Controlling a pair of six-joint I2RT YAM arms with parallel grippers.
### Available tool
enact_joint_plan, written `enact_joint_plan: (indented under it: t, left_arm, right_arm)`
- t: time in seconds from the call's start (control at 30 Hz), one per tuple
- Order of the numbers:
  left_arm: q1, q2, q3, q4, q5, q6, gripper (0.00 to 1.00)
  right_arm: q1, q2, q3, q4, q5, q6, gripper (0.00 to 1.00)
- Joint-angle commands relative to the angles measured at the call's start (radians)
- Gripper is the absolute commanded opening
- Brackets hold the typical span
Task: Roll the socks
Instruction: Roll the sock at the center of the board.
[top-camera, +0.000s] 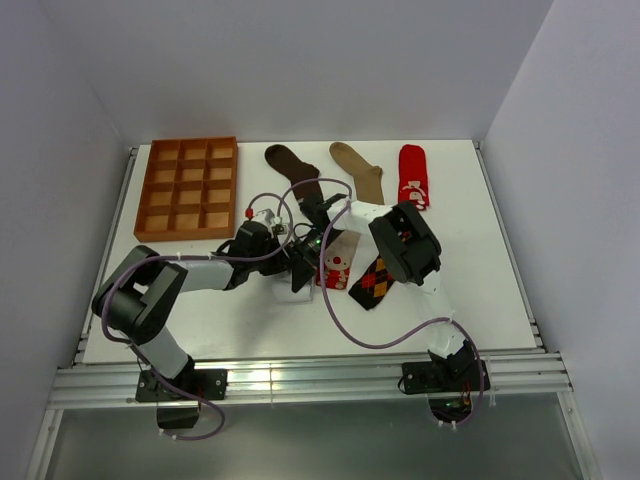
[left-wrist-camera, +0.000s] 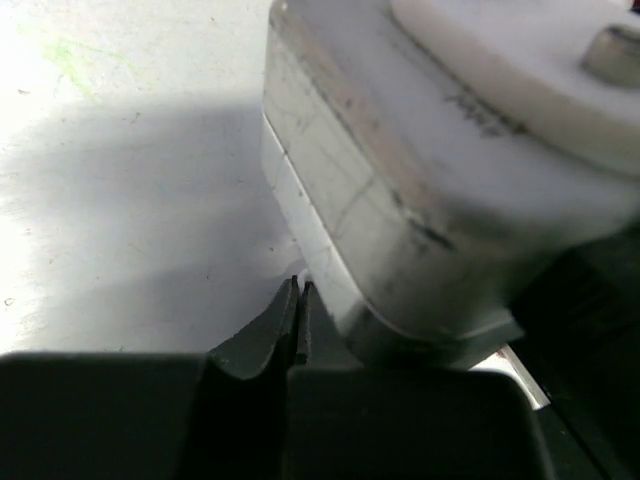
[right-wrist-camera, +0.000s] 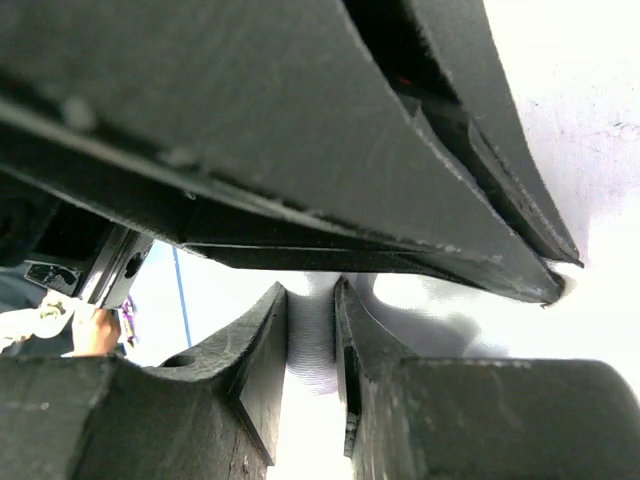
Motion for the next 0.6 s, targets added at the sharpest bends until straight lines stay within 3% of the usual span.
enact_joint_plan:
  t: [0.0,0.57]
  left_arm:
    - [0.002,0.022,0.005,-0.034,0.037,-0.009,0.0]
    - [0.026,-0.149,0.112,-0.391,-0.283,-0.045,0.0]
  right_arm:
    - [0.017,0.033,-0.005,0.019,0.137,-0.061,0.12]
    - [0.015,-0.033,-0.005,-0.057,0.139,-0.085,0.12]
